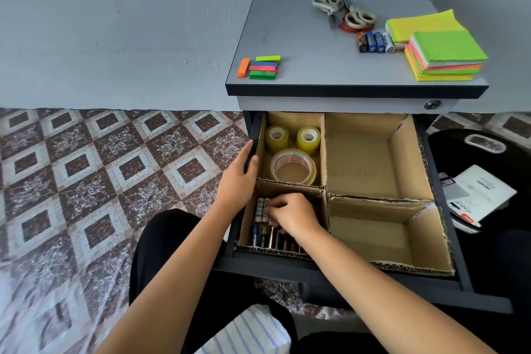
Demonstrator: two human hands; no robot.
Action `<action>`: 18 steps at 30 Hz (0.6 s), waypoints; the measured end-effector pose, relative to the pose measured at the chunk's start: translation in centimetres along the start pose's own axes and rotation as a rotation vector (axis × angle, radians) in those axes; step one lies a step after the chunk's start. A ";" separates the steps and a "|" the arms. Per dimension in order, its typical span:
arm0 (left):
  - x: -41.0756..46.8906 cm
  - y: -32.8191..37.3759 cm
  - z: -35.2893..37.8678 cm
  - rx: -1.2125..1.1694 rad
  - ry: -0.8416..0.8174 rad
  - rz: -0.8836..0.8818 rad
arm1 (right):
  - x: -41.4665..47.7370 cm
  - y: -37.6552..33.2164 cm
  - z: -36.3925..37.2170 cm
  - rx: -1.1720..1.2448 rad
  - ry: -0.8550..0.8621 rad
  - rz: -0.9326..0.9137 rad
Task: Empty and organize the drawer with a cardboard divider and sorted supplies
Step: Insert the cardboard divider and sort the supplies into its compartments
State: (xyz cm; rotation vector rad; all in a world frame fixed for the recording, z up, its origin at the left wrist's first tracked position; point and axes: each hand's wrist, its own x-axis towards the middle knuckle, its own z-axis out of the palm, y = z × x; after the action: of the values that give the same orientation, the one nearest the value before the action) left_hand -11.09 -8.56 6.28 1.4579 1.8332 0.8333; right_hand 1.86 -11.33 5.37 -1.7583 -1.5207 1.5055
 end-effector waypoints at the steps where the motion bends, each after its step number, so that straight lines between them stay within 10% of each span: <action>1: 0.1 0.0 0.0 0.007 -0.003 -0.001 | -0.4 -0.3 -0.4 0.002 -0.005 -0.008; 10: 0.7 6.4 -0.6 0.067 0.240 0.277 | -5.6 -6.4 -11.3 0.042 0.198 -0.316; 18: 6.6 18.6 0.3 0.130 0.105 0.547 | -1.2 -10.7 -22.1 -0.009 0.454 -0.399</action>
State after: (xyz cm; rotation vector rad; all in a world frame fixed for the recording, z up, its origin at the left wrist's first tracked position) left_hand -1.45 1.35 20.34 2.0815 1.5987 1.0777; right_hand 16.10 -0.95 22.58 -1.5427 -1.5147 0.8392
